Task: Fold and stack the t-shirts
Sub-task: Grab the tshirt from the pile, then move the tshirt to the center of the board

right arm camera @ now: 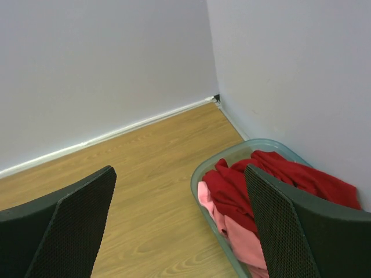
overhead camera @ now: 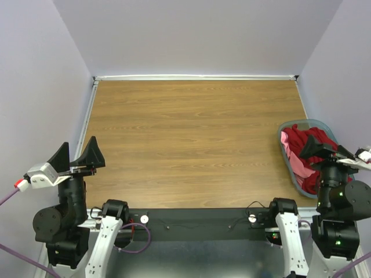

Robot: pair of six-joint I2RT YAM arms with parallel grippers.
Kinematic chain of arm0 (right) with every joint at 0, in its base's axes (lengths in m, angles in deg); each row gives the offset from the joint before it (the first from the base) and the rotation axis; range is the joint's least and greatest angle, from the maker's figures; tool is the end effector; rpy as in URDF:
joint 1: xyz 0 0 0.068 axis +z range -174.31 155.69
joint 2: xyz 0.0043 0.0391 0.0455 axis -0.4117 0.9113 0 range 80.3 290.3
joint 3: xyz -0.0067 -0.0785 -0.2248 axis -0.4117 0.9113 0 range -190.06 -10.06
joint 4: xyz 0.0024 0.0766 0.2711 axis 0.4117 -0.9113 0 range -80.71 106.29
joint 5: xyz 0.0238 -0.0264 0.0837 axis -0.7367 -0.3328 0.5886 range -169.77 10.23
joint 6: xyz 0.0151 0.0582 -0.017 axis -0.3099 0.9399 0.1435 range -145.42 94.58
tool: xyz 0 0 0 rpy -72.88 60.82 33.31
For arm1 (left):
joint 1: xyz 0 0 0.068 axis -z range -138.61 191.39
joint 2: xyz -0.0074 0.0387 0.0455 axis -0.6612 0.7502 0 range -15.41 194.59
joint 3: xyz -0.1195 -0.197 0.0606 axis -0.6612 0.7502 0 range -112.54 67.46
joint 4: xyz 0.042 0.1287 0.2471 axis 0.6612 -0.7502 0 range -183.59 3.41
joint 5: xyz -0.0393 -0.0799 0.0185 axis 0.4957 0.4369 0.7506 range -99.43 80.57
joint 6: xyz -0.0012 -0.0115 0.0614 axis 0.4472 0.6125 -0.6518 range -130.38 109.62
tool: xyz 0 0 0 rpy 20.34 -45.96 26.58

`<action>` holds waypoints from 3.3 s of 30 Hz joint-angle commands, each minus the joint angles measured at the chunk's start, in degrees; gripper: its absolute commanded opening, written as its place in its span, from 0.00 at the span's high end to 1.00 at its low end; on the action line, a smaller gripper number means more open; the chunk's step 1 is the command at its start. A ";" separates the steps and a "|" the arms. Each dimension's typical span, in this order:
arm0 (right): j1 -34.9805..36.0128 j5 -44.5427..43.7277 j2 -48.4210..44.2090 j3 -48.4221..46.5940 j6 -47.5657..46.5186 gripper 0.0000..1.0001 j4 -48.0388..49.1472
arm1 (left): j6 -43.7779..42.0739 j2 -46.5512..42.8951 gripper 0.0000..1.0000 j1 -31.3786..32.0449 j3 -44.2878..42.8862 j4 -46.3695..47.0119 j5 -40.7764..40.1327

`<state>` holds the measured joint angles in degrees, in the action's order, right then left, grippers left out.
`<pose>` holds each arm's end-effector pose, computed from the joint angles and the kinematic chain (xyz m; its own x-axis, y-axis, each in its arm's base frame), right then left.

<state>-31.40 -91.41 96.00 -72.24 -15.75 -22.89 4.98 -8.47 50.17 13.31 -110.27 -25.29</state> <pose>0.0586 -0.0169 0.4251 0.1778 0.1436 -0.9735 0.2936 0.9365 0.1918 0.0420 0.0066 0.4253 0.4073 -0.3207 -0.8552 0.0072 0.9374 -0.3481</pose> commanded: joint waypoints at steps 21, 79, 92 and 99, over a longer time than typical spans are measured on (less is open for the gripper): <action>-1.87 -19.13 55.38 -3.04 10.10 0.02 0.06 | -1.03 1.67 0.02 0.37 -2.27 -2.51 7.41; 51.72 11.99 95.98 -53.06 17.83 0.93 5.52 | 3.89 2.90 0.03 0.45 -2.54 -5.58 17.79; 53.17 15.86 82.92 -24.85 13.97 0.40 5.60 | 14.61 15.19 0.03 0.45 0.01 -3.83 18.93; 37.34 5.31 84.30 -19.31 17.83 0.43 9.90 | 15.94 39.85 0.03 0.45 2.64 4.76 18.25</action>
<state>8.64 -80.09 177.00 -95.21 -0.16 -15.52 19.10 21.21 50.41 13.62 -110.60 -6.99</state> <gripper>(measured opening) 0.580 0.969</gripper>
